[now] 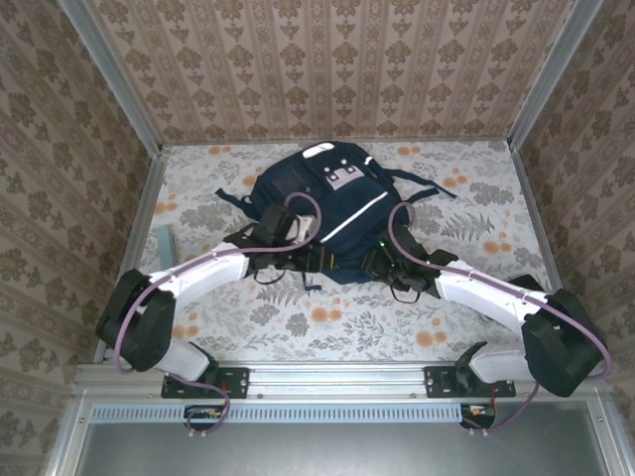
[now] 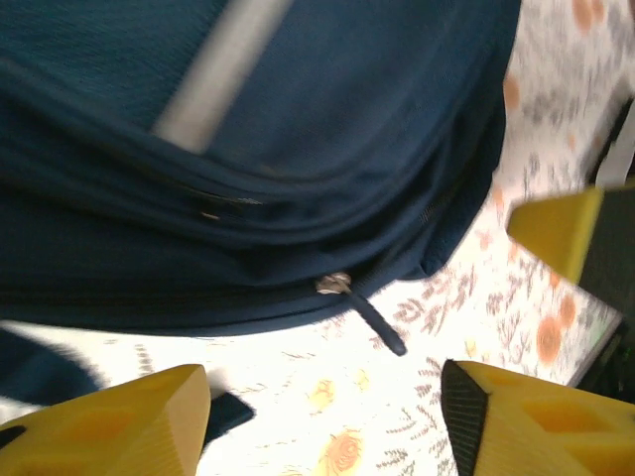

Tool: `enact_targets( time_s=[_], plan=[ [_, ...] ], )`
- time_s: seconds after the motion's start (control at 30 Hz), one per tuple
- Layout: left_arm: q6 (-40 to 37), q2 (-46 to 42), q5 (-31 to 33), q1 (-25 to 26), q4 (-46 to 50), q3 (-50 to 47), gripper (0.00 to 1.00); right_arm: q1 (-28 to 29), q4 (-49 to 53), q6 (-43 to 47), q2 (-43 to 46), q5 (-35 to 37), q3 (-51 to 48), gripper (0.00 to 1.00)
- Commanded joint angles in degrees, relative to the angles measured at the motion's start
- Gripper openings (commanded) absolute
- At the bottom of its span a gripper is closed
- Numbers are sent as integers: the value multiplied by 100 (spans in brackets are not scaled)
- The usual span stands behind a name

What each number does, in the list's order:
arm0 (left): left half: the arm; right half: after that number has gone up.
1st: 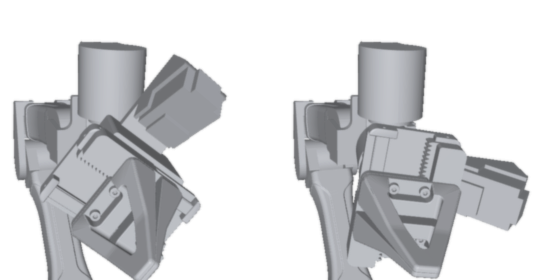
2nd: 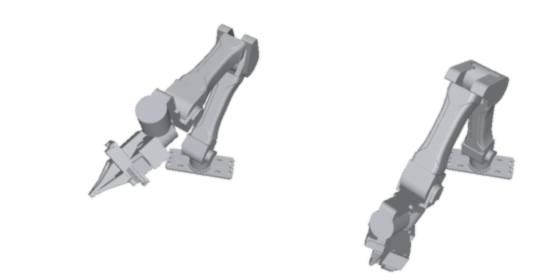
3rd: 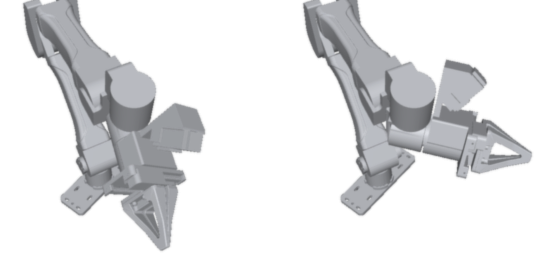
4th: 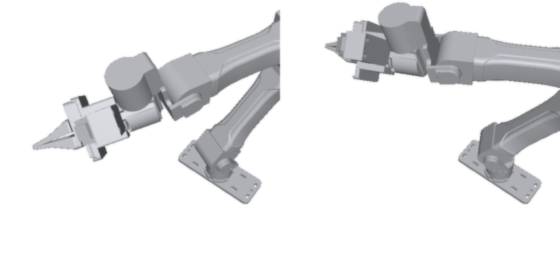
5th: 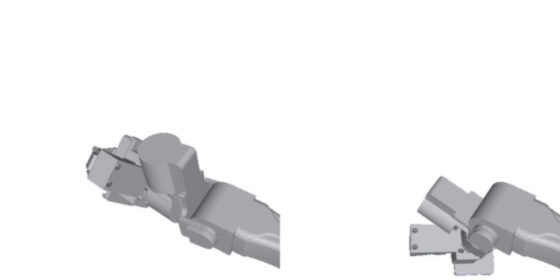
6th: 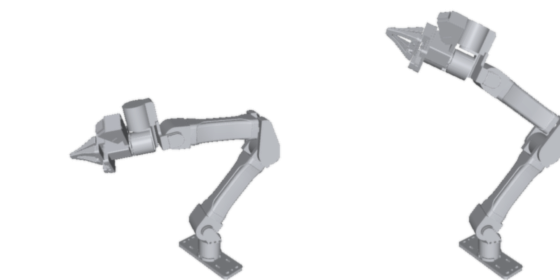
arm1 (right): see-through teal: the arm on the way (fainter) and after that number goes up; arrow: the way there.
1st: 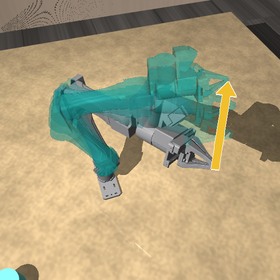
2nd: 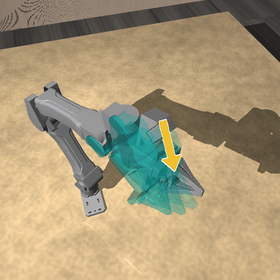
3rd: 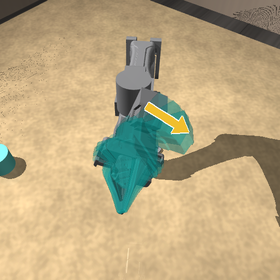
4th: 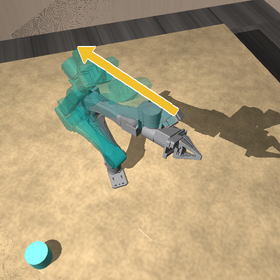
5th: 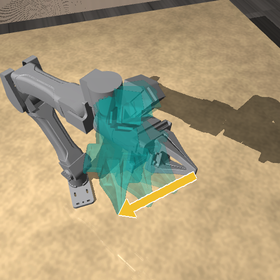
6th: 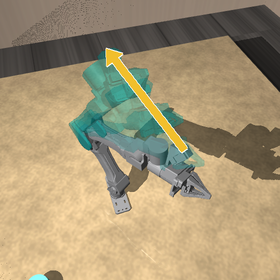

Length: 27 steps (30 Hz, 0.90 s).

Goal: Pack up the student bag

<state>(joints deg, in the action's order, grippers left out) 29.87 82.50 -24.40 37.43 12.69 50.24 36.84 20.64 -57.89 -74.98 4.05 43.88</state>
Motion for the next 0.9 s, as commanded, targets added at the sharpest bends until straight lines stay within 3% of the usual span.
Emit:
enact_targets(
  time_s=[0.0,0.2,0.4,0.67,0.87],
  plan=[
    [318,-340,99,-322,188,-202,67,459,893,733,-197,628,690,56],
    [713,-384,388,-594,288,-252,67,1233,1610,1358,-1575,969,2155,56],
    [1018,-471,782,-826,447,-390,67,1663,2805,1527,-2851,1747,3531,52],
    [1180,-573,850,-1089,426,-651,67,1673,2841,1504,-3182,1817,3694,44],
    [1275,-569,691,-1089,325,-683,66,1649,2807,1509,-3265,1828,3709,30]
  ],
)
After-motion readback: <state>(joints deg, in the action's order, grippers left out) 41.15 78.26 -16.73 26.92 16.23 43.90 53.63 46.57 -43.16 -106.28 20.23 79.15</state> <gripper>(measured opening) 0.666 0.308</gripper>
